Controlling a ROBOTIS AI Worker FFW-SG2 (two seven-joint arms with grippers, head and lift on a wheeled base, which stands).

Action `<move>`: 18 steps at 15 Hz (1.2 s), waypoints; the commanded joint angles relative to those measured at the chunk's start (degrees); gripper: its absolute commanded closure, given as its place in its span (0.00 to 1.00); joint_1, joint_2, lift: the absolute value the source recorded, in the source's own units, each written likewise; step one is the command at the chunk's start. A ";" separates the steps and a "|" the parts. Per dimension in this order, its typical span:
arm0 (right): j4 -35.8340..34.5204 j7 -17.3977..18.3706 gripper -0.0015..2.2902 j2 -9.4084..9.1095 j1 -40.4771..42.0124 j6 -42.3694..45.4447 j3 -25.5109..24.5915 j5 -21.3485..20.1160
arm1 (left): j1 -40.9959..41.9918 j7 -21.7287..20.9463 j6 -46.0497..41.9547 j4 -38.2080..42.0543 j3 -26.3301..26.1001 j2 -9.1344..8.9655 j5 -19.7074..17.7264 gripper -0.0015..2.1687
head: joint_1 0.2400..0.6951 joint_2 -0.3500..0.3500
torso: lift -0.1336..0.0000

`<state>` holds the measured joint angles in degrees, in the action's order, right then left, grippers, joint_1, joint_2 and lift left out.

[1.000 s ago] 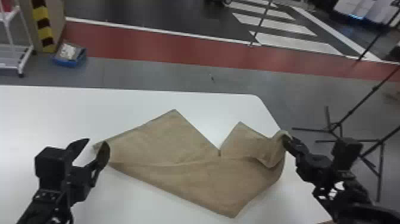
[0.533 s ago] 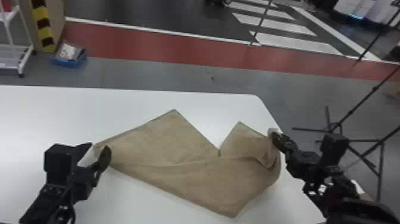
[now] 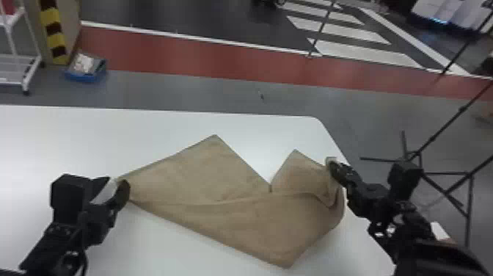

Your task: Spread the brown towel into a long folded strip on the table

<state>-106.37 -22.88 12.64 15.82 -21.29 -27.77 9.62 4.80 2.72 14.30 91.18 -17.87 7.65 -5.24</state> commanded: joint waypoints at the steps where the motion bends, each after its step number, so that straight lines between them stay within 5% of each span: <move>1: 0.28 0.03 0.54 0.02 -0.18 0.24 0.08 -0.04 | -0.05 -0.09 0.95 -0.03 0.46 0.09 0.14 0.34 | 1.00 0.00 | 0.11; 2: 0.37 -0.06 0.54 0.02 -0.18 0.41 0.08 -0.04 | -0.23 -0.53 1.13 -0.03 0.46 0.09 0.41 0.35 | 1.00 0.00 | 0.11; 3: 0.55 0.03 0.54 0.02 -0.27 0.41 0.08 -0.04 | -0.32 -0.88 1.48 -0.03 0.55 0.00 0.32 0.54 | 1.00 0.00 | 0.11; 6: 0.90 0.03 0.54 0.02 -0.53 0.59 0.70 -0.30 | -0.32 -0.88 1.30 0.05 0.64 0.09 0.58 0.58 | 1.00 0.00 | 0.11; 7: 0.99 0.03 0.54 0.02 -0.79 0.59 0.87 -0.39 | -0.32 0.00 0.95 0.14 0.64 0.09 0.50 0.74 | 1.00 0.00 | 0.11; 8: 0.99 0.03 0.54 -0.07 -0.88 0.59 0.87 -0.48 | -0.14 0.44 0.42 0.49 0.73 0.17 0.50 0.79 | 1.00 0.00 | 0.11; 15: 0.81 -0.41 0.54 2.04 -2.73 -2.40 -2.03 -3.47 | 9.88 6.77 -2.21 24.93 12.77 0.70 -2.58 0.79 | 1.00 0.05 | 0.11; 18: 2.04 -3.93 0.53 2.75 -2.02 -2.93 -4.05 -3.12 | 13.66 11.08 -4.85 33.10 18.48 0.70 -4.51 0.79 | 1.00 0.09 | 0.11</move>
<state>-105.02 -25.82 15.16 13.58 -23.99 -31.25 6.25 16.52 13.03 11.08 120.73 -2.19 8.34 -8.83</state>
